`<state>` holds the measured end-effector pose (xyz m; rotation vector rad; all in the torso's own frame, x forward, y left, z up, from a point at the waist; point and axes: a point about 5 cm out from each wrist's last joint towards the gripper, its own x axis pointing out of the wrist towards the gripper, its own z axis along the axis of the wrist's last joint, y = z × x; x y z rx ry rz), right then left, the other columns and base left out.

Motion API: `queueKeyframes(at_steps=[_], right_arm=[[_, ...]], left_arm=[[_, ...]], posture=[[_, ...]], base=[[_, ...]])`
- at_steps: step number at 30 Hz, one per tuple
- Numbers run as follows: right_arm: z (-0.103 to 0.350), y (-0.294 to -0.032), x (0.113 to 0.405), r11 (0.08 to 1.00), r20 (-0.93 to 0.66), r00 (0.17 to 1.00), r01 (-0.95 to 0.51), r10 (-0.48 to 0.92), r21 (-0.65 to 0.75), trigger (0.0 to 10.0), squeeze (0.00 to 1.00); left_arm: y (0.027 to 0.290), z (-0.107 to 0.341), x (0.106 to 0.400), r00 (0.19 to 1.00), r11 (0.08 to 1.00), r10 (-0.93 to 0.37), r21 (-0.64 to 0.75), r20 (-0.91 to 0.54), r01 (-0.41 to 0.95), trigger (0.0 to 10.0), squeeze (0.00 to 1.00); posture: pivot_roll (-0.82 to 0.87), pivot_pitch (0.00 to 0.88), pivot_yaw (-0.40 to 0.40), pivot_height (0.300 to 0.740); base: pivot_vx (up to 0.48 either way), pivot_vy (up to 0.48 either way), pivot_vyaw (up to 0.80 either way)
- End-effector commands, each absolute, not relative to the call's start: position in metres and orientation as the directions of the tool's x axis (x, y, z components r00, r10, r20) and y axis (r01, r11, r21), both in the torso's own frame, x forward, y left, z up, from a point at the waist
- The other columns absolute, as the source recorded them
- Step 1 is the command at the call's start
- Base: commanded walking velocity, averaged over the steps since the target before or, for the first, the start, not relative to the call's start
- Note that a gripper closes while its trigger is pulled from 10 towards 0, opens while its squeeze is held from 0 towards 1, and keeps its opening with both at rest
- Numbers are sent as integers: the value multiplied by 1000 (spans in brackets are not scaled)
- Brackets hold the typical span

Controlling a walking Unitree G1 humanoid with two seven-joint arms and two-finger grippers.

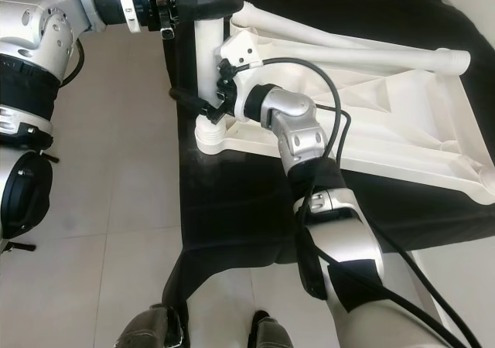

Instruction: Building children table

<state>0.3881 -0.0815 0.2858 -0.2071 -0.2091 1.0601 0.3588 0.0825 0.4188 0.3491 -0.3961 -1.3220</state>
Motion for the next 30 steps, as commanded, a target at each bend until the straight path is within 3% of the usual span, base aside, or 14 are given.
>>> queueKeyframes(at_steps=[1, 2, 8, 18, 19, 22, 24, 25, 26, 27, 28, 29, 30], right_arm=[[286, -65, 385, 392, 39, 396, -882, 917, -261, 7412, 0], [287, -62, 384, 357, 36, 358, -905, 933, -231, 0, 0], [287, -61, 384, 271, 37, 268, -946, 963, -178, 0, 0], [280, -64, 388, 263, 52, 258, -954, 965, -141, 0, 0], [279, -65, 389, 279, 59, 273, -950, 960, -140, 0, 0], [278, -68, 391, 317, 71, 310, -938, 948, -137, 0, 0], [274, -74, 394, 394, 84, 386, -909, 919, -136, 0, 0], [274, -74, 394, 394, 84, 386, -909, 919, -136, 0, 0], [270, -79, 397, 455, 93, 446, -882, 890, -121, 0, 0], [270, -79, 397, 455, 93, 446, -882, 890, -121, 0, 0], [261, -81, 398, 531, 93, 524, -844, 847, -82, 0, 0], [261, -81, 398, 531, 93, 524, -844, 847, -82, 0, 0], [242, -80, 400, 682, 64, 679, -730, 732, -48, 0, 0]], left_arm=[[64, 418, 352, 138, 125, -990, 498, 10, 858, 0, 0], [63, 418, 352, 133, 119, -991, 498, 8, 859, 0, 0], [62, 418, 351, 124, 110, -992, 498, 5, 860, 0, 0], [62, 418, 352, 127, 112, -992, 501, 5, 858, 0, 0], [62, 419, 354, 150, 145, -988, 484, 29, 863, 10000, 1000], [62, 420, 356, 172, 171, -984, 479, 43, 861, 10000, 1000], [63, 421, 358, 201, 204, -978, 479, 58, 854, 10000, 1000], [63, 421, 358, 201, 204, -978, 479, 58, 854, 10000, 1000], [63, 422, 359, 217, 215, -975, 493, 55, 843, 10000, 1000], [63, 422, 359, 217, 215, -975, 493, 55, 843, 10000, 1000], [65, 424, 357, 212, 214, -975, 497, 62, 841, 10000, 0], [65, 424, 357, 212, 214, -975, 497, 62, 841, 10000, 0], [67, 427, 357, 228, 232, -971, 508, 71, 830, 10000, 0]], posture=[[-41, 251, -31, 740], [-40, 252, -28, 740], [-38, 250, -27, 740], [-39, 253, -23, 740], [-41, 254, -22, 740], [-42, 256, -21, 740], [-40, 254, -26, 740], [-40, 254, -26, 740], [-38, 255, -28, 740], [-38, 255, -28, 740], [-33, 255, -46, 740], [-33, 255, -46, 740], [-25, 255, -57, 740]], base=[[0, 0, 0], [0, 0, 0], [0, 0, 0], [0, 0, 0], [0, 0, 0], [0, 0, 0], [0, 0, 0], [0, 0, 0], [0, 0, 0], [0, 0, 0], [0, 0, 0], [0, 0, 0], [0, 0, 0]])
